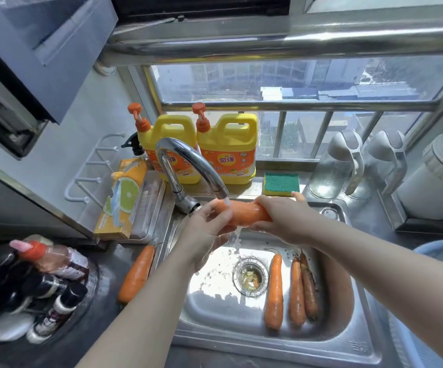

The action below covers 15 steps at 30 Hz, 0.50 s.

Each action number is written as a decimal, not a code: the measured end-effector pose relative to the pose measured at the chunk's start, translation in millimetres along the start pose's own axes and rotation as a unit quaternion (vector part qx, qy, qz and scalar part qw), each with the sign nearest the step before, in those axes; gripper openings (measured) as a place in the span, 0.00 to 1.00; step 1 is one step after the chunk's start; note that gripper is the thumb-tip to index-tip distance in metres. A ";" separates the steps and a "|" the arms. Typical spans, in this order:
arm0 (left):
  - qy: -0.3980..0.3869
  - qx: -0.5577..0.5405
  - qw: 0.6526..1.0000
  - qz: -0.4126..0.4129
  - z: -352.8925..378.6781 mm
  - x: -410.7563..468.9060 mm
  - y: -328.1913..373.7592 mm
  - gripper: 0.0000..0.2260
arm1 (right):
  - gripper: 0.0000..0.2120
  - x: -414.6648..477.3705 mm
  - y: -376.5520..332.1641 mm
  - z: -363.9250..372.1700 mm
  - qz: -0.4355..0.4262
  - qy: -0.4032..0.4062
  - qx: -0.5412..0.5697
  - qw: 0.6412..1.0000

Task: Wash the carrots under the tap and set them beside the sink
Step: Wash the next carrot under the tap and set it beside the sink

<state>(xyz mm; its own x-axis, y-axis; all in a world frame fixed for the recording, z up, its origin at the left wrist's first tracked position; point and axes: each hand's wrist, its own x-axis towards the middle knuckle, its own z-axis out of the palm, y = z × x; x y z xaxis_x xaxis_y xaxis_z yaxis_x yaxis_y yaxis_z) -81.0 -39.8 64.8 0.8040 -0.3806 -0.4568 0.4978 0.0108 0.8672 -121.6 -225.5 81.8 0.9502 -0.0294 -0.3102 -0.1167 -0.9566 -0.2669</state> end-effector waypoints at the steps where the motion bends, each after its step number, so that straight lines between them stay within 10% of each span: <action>1: -0.014 0.011 1.000 0.008 -2.8 0.1 -2.1 0.15 | 0.21 0.4 1.0 -0.5 -0.001 -0.008 0.000 1.000; 6: -0.009 0.091 0.994 0.053 -11.4 0.2 -9.2 0.28 | 0.19 2.6 0.1 -0.9 -0.003 -0.029 0.015 0.999; 15: 0.112 0.059 0.987 0.094 11.9 -1.9 -7.9 0.02 | 0.21 -2.7 -12.4 4.8 -0.018 0.023 -0.037 0.999</action>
<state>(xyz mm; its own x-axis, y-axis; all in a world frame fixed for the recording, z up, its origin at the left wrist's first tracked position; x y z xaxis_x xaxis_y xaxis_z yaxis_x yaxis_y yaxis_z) -90.3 -50.2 61.2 0.9369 -0.1682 -0.3064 0.3021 -0.0515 0.9519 -124.0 -212.2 81.6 0.9657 -0.0057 -0.2595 -0.0617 -0.9762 -0.2080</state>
